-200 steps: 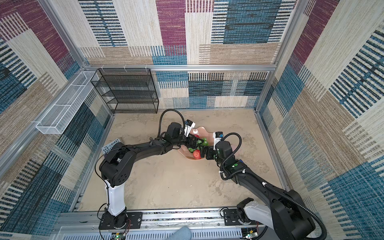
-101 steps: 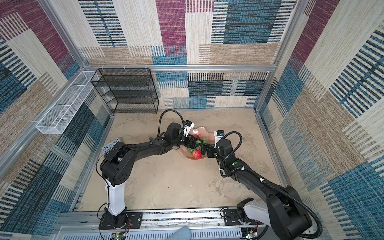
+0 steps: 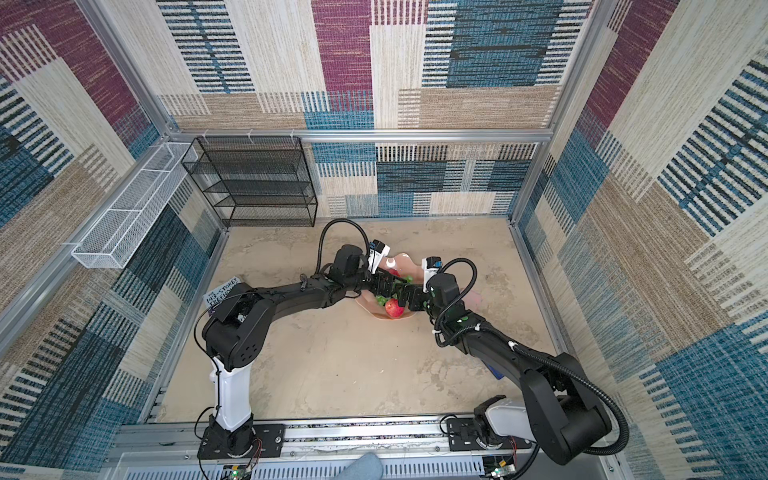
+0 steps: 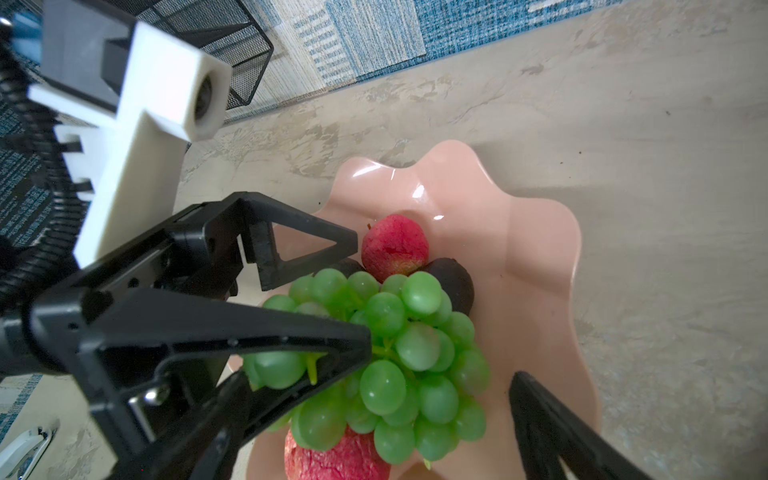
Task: Place and organize the fake fruits in the fruit bowl
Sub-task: 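Lower the grapes into the bowl with the left gripper while the right gripper hovers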
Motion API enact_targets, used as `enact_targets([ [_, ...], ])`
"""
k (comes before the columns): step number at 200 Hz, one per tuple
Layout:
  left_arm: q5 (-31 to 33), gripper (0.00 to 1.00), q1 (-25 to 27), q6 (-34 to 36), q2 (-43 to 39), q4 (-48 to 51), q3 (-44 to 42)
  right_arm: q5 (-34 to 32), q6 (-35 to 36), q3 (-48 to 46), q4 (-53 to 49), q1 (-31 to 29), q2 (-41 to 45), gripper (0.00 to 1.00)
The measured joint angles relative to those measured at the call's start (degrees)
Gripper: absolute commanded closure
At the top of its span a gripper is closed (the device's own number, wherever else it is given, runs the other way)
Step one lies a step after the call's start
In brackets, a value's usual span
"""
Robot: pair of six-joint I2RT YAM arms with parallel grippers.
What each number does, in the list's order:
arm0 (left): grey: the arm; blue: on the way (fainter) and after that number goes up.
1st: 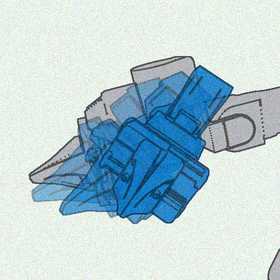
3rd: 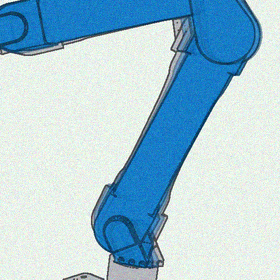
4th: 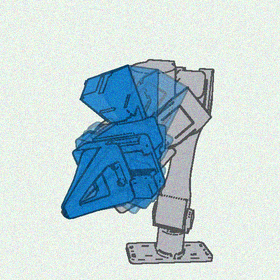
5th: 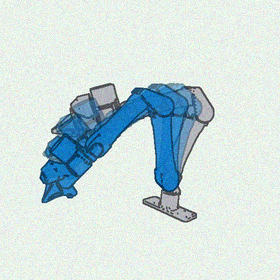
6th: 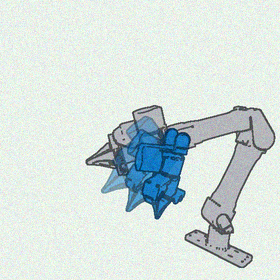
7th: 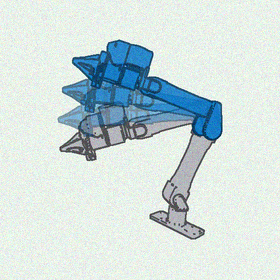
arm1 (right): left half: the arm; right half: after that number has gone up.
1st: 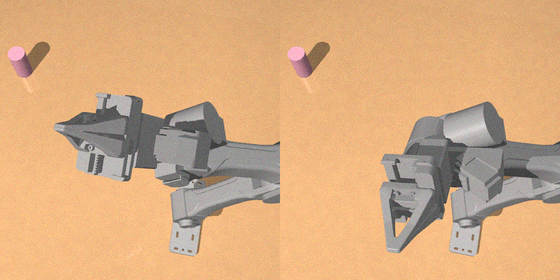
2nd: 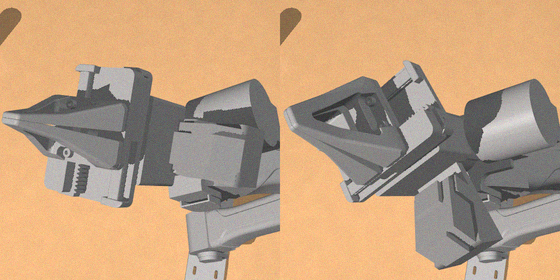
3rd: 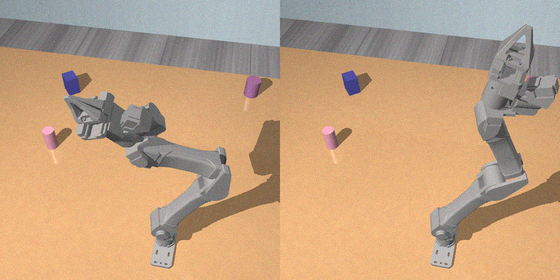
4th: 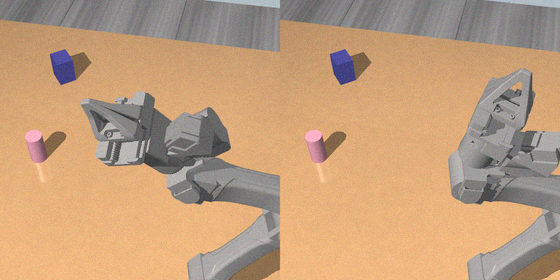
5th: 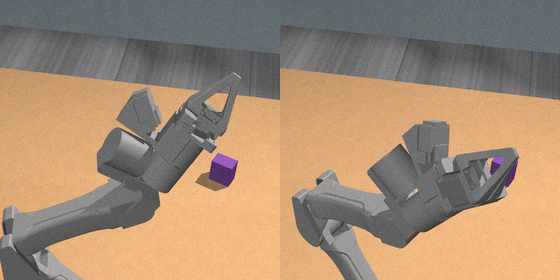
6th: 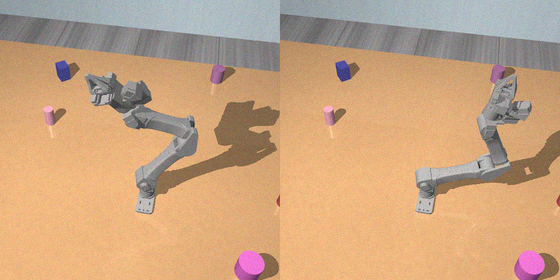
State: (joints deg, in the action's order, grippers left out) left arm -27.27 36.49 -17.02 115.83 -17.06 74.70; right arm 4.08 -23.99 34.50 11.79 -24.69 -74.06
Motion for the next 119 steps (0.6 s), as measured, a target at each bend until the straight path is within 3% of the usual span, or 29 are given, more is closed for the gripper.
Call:
enact_targets([
  [51,-0.1,0.01,-0.2,0.0,-1.2,-0.1,-0.9,0.4,-0.6,0.4,1.9,0.0,-1.0,0.02],
  [119,-1.6,0.01,-1.6,-1.3,-1.1,-2.3,-1.8,-1.3,0.1,0.4,-0.7,0.2,6.1,0.01],
])
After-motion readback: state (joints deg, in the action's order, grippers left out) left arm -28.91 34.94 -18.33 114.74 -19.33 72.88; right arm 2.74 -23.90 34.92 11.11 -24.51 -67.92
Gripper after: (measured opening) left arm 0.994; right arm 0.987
